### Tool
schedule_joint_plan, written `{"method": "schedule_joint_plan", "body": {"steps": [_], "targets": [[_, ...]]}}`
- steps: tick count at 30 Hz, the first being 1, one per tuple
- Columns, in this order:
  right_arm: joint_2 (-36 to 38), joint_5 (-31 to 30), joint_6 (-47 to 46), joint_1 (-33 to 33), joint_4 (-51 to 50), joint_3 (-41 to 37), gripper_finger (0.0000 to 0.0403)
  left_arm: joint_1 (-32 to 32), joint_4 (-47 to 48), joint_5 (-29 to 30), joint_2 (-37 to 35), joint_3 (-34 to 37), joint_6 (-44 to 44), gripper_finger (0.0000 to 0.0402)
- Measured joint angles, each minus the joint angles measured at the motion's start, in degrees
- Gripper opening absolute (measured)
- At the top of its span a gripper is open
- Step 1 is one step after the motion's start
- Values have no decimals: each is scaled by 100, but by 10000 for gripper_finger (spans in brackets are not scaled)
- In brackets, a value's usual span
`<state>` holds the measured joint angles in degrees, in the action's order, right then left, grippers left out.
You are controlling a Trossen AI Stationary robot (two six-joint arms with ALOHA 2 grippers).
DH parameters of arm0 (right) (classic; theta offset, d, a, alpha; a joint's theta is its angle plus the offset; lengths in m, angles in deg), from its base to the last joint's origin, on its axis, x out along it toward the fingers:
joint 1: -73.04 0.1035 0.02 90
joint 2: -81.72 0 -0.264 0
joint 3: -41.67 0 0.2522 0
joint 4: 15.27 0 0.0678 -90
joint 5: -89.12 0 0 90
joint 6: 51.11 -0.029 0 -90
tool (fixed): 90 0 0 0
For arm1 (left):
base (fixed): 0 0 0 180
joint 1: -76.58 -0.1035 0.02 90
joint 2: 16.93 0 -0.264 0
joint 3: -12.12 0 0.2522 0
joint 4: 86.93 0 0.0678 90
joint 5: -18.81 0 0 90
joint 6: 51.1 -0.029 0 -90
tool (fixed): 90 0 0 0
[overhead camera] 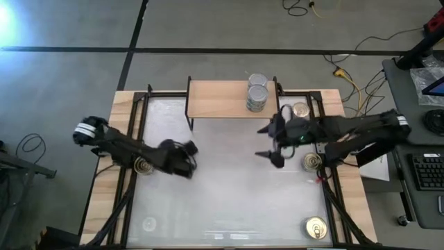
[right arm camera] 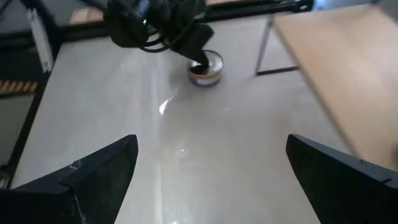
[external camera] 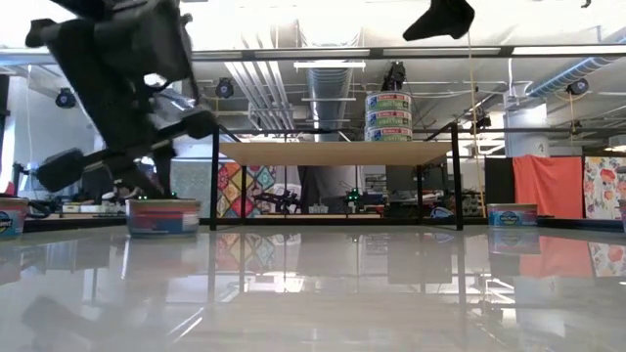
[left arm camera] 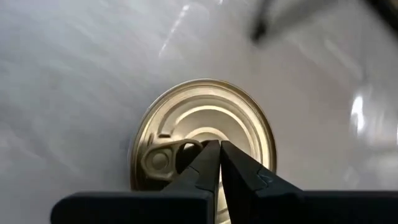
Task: Stack canned seafood by type on shelf
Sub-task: Put the top left blue-pink tuna can on the shelf
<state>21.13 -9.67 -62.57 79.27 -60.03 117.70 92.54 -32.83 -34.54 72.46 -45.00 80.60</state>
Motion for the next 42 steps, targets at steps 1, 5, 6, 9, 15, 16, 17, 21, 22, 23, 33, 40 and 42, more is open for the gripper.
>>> {"method": "schedule_joint_plan", "body": {"steps": [1, 5, 6, 9, 15, 16, 17, 21, 22, 23, 33, 40, 42], "targets": [[-125, -56, -18, 149, 5, 38, 400, 85, -16, 9, 162, -181, -376, 0], [-615, -328, -141, 696, 38, 105, 400, 325, -24, -8, 872, -1075, -2163, 0], [-730, -400, -160, 812, 67, 108, 400, 389, -36, -10, 1037, -1323, -2578, 0], [-1016, -626, -248, 1153, 346, 3, 400, 598, 71, -16, 1418, -2074, -3789, 0], [-1609, -1271, -523, 1765, 961, -252, 400, 1120, 1638, 198, 1602, -3165, -5590, 0], [-1732, -1470, -564, 1865, 1166, -306, 400, 1230, 1859, 208, 1598, -3209, -5860, 0], [-1873, -1653, -609, 1953, 1387, -370, 400, 1328, 2034, 212, 1578, -3226, -6092, 0], [-2638, -1968, -684, 2113, 2255, -460, 400, 1540, 2541, 256, 1536, -2913, -6802, 0], [-2857, -1987, -709, 2112, 2468, -460, 400, 1538, 2546, 237, 1536, -2757, -7043, 0], [-3072, -1996, -755, 2108, 2691, -459, 400, 1530, 2521, 224, 1536, -2592, -7354, 0], [-4635, -2870, -1110, 1736, 3141, 278, 400, 1277, 2092, 199, 1520, -1405, -9511, 0], [-5322, -2867, -1110, 1447, 3135, 870, 400, 1247, 695, -305, 1517, -1219, -10778, 0], [-5475, -2856, -1104, 1402, 3137, 1002, 400, 1248, 708, -171, 1499, -1246, -10740, 0]]}}
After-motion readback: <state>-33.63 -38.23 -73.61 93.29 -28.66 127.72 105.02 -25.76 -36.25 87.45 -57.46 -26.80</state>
